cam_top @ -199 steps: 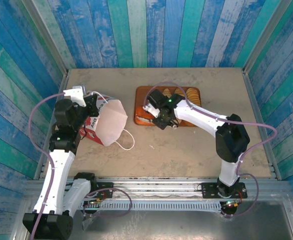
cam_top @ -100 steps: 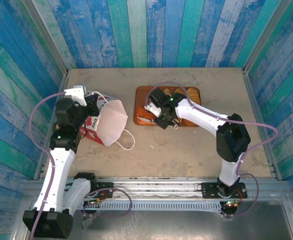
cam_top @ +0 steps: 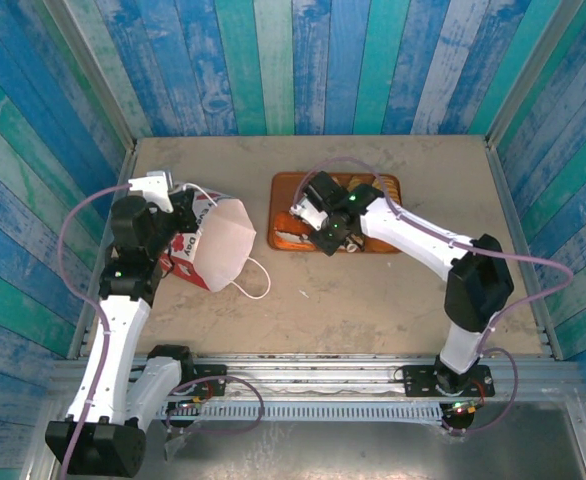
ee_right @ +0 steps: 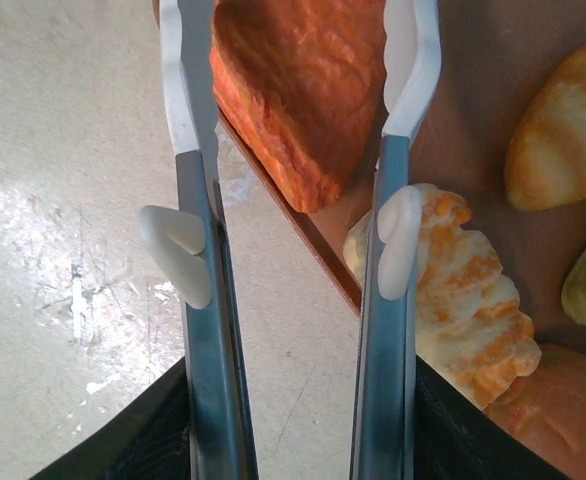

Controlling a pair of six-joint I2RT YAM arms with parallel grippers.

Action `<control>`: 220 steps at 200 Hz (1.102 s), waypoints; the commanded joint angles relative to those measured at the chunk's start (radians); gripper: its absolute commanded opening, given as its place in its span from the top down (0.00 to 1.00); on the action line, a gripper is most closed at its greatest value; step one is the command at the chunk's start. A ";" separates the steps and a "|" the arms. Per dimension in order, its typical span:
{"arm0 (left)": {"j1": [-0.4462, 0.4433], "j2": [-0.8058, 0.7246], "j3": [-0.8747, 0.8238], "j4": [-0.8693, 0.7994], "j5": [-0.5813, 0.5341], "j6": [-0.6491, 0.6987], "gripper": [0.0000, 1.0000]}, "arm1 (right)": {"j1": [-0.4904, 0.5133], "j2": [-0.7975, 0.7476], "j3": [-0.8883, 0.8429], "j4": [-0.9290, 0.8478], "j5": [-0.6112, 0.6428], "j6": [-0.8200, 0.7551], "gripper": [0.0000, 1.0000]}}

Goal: Take the fake bread out of the paper bag

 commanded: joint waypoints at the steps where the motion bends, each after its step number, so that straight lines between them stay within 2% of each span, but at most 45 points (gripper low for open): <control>1: 0.000 -0.013 0.040 -0.055 -0.097 0.065 1.00 | -0.002 -0.098 -0.042 0.053 -0.035 0.043 0.51; 51: 0.002 -0.094 -0.009 -0.026 -0.142 0.090 1.00 | -0.002 -0.219 -0.148 0.144 -0.135 0.113 0.53; 155: 0.000 -0.108 -0.012 -0.034 -0.173 0.136 1.00 | 0.001 -0.377 -0.296 0.299 -0.384 0.238 0.54; 220: 0.000 -0.180 -0.048 -0.033 -0.257 0.174 1.00 | 0.067 -0.464 -0.348 0.375 -0.461 0.252 0.54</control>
